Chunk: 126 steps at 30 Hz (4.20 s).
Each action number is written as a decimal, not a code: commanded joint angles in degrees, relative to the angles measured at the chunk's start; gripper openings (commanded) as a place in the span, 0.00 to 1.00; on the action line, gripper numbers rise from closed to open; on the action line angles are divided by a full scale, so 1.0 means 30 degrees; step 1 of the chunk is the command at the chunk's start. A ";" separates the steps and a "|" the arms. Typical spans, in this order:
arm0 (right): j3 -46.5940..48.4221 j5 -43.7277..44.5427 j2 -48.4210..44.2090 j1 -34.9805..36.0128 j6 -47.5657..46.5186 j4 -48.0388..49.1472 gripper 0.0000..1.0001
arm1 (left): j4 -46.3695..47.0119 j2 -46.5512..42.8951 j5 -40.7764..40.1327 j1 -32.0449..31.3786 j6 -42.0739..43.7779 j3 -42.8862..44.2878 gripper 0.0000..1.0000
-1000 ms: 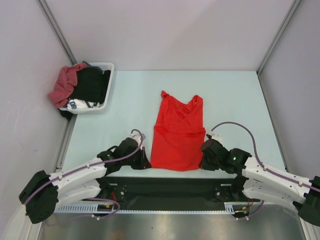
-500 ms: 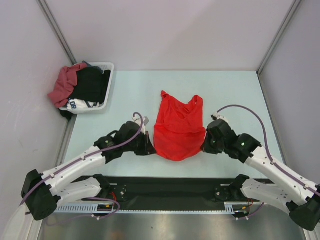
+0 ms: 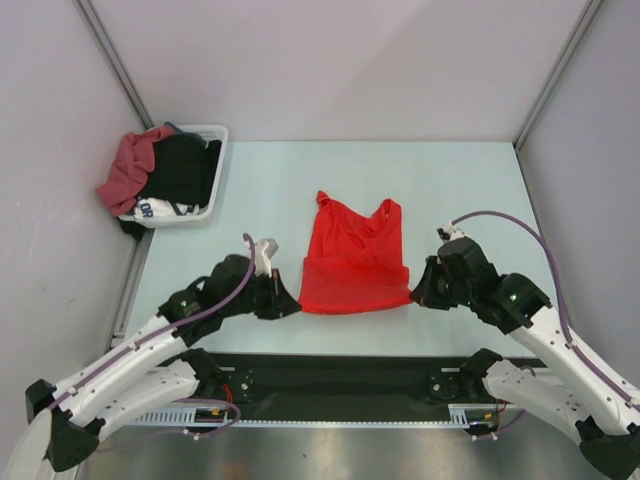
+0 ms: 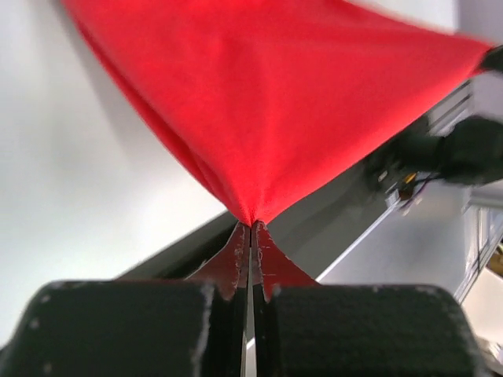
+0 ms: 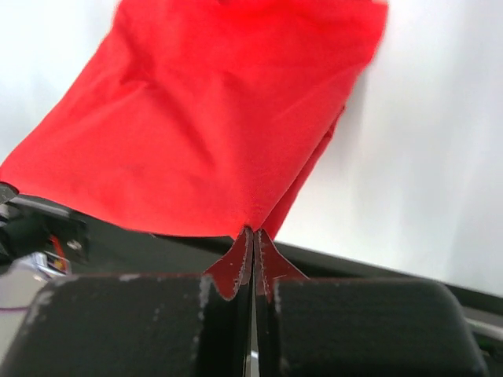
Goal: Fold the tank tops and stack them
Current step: Fold the tank top, then neatly place the folded tank top to the corner
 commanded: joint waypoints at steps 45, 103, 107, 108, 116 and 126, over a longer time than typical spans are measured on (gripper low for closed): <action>1.3636 -0.5161 1.6679 -0.9304 -0.4529 0.3544 0.00 | 0.2300 1.6820 0.4664 0.7908 0.2611 1.4134 0.00; 0.9686 -0.3232 2.2749 -0.8689 -0.5641 0.9257 0.71 | 0.5789 2.4035 0.1531 0.8143 0.4426 1.4459 0.66; 1.0356 -0.2848 2.3067 -0.8572 -0.6315 0.8848 0.66 | 0.5932 2.2576 0.1325 0.8114 0.4340 1.3758 0.70; 1.0765 -0.2616 2.3301 -0.8485 -0.6490 0.8150 0.64 | 0.6020 2.2221 0.1209 0.8114 0.4252 1.3234 0.71; 1.2674 -0.1294 2.5295 -0.7458 -0.7078 0.6707 0.42 | 0.6139 1.8061 0.0945 0.8085 0.4134 1.0770 0.72; 1.2352 -0.3933 2.4801 -0.9389 -0.6054 0.7498 0.00 | 0.4821 1.5685 0.0593 0.8085 0.4222 1.0094 0.72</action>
